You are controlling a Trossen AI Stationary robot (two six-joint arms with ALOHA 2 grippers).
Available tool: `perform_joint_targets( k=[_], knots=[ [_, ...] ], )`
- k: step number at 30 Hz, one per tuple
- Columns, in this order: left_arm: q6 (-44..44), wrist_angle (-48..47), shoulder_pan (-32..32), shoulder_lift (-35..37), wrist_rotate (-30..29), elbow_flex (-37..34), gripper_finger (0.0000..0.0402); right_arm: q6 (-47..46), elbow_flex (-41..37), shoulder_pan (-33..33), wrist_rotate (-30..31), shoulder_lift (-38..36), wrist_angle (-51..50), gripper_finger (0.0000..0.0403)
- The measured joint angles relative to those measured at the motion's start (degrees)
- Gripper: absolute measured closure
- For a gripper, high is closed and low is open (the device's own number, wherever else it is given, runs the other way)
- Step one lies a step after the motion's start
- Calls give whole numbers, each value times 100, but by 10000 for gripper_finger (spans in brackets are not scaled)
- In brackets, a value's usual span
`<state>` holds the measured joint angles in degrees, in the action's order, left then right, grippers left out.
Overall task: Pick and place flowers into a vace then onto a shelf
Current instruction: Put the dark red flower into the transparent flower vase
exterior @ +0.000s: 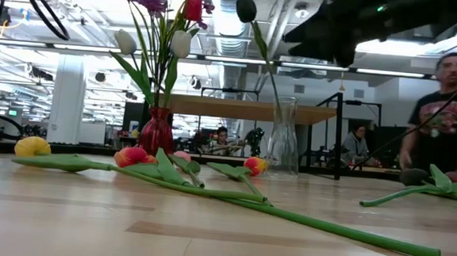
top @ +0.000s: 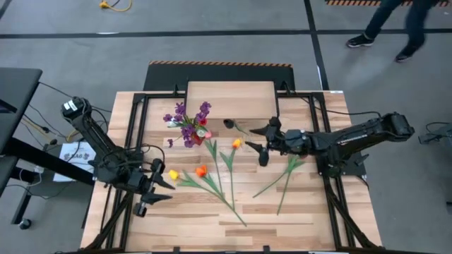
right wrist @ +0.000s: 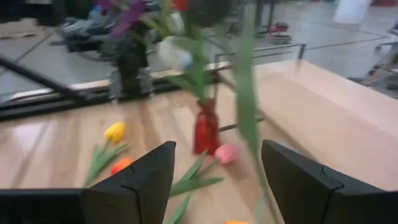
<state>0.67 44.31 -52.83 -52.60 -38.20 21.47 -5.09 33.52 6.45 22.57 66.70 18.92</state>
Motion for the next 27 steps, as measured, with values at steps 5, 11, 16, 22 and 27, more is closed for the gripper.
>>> perform_joint_targets(
  k=[5, 11, 16, 22, 27],
  knots=[
    [-117, -17, -224, 0, 3, 0, 285, -200, 0, 486, 0, -426, -654, 182],
    [-308, -83, -459, -203, -4, 0, 285, -776, 0, 1045, -3, -579, -1653, 189],
    [-496, -32, -669, -490, -122, 1, 285, -1306, 3, 1474, -24, -451, -2477, 196],
    [-498, 186, -796, -867, -325, 13, 285, -2154, -4, 1744, -39, -298, -3868, 205],
    [-402, 534, -797, -1118, -320, 13, 285, -2891, -4, 1785, -318, -32, -4787, 214]
  ],
)
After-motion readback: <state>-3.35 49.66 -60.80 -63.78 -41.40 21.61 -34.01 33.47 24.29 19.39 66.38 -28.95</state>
